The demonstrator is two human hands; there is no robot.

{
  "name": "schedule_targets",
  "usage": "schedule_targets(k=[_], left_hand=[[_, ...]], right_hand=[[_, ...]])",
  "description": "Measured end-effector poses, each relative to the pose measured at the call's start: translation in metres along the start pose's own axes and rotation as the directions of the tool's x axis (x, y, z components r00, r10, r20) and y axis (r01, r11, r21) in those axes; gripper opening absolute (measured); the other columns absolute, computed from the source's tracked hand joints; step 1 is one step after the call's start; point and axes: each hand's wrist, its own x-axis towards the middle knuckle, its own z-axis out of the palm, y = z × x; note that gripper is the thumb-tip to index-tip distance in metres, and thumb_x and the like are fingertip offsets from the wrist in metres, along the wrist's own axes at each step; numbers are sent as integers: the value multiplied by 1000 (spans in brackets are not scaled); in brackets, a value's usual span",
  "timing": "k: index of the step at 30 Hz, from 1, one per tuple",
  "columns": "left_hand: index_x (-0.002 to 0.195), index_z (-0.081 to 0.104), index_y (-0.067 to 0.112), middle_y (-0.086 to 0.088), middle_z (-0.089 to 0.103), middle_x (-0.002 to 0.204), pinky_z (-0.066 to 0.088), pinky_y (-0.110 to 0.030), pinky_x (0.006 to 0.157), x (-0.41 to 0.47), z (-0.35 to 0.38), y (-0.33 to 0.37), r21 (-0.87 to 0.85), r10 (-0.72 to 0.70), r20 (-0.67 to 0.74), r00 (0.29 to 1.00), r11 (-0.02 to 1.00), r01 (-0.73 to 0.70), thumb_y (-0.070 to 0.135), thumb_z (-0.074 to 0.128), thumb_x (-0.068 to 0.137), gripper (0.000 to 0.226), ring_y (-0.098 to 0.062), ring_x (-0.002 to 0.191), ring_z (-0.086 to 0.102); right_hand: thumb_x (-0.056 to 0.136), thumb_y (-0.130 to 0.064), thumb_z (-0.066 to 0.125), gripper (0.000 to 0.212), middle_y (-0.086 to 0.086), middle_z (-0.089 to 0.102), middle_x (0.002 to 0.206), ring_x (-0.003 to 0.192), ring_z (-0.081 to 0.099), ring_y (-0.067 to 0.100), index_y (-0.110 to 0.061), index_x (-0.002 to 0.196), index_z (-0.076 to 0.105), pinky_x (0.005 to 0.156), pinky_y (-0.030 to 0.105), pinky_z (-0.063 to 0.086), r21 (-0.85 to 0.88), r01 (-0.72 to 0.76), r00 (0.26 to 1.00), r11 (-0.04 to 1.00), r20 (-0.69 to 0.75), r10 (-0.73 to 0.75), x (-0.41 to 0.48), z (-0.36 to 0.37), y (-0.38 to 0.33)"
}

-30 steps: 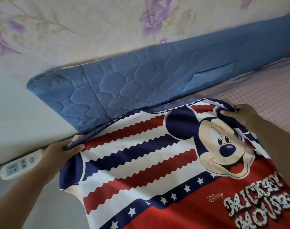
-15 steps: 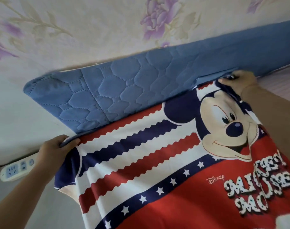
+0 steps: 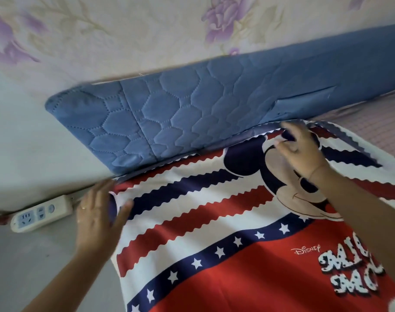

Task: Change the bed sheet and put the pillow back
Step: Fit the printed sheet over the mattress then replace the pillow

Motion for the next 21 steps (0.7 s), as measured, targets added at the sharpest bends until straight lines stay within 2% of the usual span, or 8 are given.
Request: schedule_targets(k=[1,3,5,7,9,12,14,21], left_hand=[[133,53,11,-13,54,134,31,-49,105,-7,4,7,1,65,52,997,998,-65,69,33,90,75,-33,123,46],[140,48,17,-7,47,144,26,-47,112,-13,14,23,8,120,192,974,992,-124,77,15,87,87,-27,133,39],[148,37,23,1,34,155,12,-39,118,-8,25,32,21,137,298,945,989,-149,83,-1,80,99,-18,144,25],[152,26,28,6,21,160,2,-35,120,4,34,29,57,113,348,931,988,-141,88,-14,70,109,-14,148,12],[152,24,31,7,20,160,2,-37,121,17,41,22,104,67,368,927,988,-113,90,-16,64,113,-15,149,12],[150,30,32,7,27,158,6,-41,120,34,47,14,131,-12,403,915,990,-45,80,3,74,94,-17,147,18],[148,35,33,7,31,156,11,-42,120,42,51,8,108,-39,431,902,994,-9,77,7,77,88,-18,146,21],[141,43,36,4,43,150,25,-49,114,58,68,-8,70,-58,468,882,997,28,84,3,70,94,-22,141,33]], right_hand=[[90,-42,56,56,6,43,144,133,41,22,-16,138,48,111,38,33,-6,113,993,994,41,-113,-16,10,-16],[89,-56,41,64,3,43,147,137,37,18,-18,139,50,114,32,25,-17,282,939,959,210,-272,-41,35,-47],[84,-68,20,75,-5,31,155,144,22,12,-28,144,41,118,32,11,-72,350,862,934,415,-291,-46,62,-66],[76,-75,4,85,-10,15,160,148,5,12,-38,148,28,119,41,-2,-180,364,820,914,528,-222,-41,88,-72],[73,-78,-3,88,-12,8,161,149,-2,16,-42,150,19,118,47,-8,-312,364,816,878,561,-139,-31,104,-72],[89,-73,3,73,-10,7,162,149,0,20,-38,152,10,118,51,-6,-467,345,817,814,576,-16,-14,117,-69],[93,-67,6,67,-8,11,161,149,4,19,-36,152,14,119,51,-4,-512,349,816,785,577,14,-5,122,-68],[97,-62,10,63,-1,27,158,146,19,18,-31,148,31,119,44,8,-510,362,804,780,594,15,17,132,-61]])
